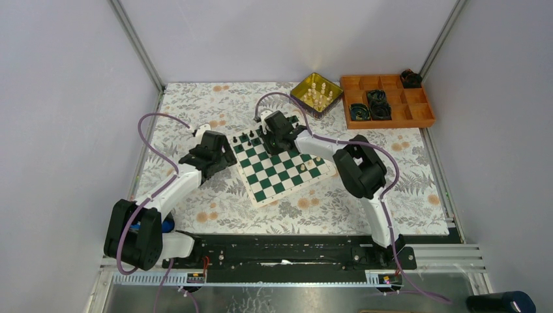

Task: Set up the chess pieces on the board
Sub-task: Pick up the chess piece from the chessboard, then place the chess piece on the chessboard.

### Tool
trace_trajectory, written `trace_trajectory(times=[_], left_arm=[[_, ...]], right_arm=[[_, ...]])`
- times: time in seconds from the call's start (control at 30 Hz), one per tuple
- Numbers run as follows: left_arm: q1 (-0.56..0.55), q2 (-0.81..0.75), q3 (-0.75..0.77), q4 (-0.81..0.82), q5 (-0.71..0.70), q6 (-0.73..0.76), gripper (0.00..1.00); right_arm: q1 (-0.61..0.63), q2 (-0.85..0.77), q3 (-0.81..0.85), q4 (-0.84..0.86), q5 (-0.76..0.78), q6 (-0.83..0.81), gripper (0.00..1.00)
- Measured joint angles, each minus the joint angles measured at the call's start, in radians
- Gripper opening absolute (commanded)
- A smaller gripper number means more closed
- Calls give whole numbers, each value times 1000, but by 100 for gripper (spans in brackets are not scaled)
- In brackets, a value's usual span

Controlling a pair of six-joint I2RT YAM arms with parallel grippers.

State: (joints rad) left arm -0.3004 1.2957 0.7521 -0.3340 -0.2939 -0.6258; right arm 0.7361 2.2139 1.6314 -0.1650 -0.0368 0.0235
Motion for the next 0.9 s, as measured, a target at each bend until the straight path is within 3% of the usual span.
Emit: trace_trajectory(times=[0.63, 0.9], left_arm=[[-28, -37, -13, -1, -3, 0, 88], [-60, -40, -14, -1, -16, -1, 88]], right_arm=[[44, -323, -385, 57, 125, -5, 3], [56, -385, -493, 69, 161, 1, 3]])
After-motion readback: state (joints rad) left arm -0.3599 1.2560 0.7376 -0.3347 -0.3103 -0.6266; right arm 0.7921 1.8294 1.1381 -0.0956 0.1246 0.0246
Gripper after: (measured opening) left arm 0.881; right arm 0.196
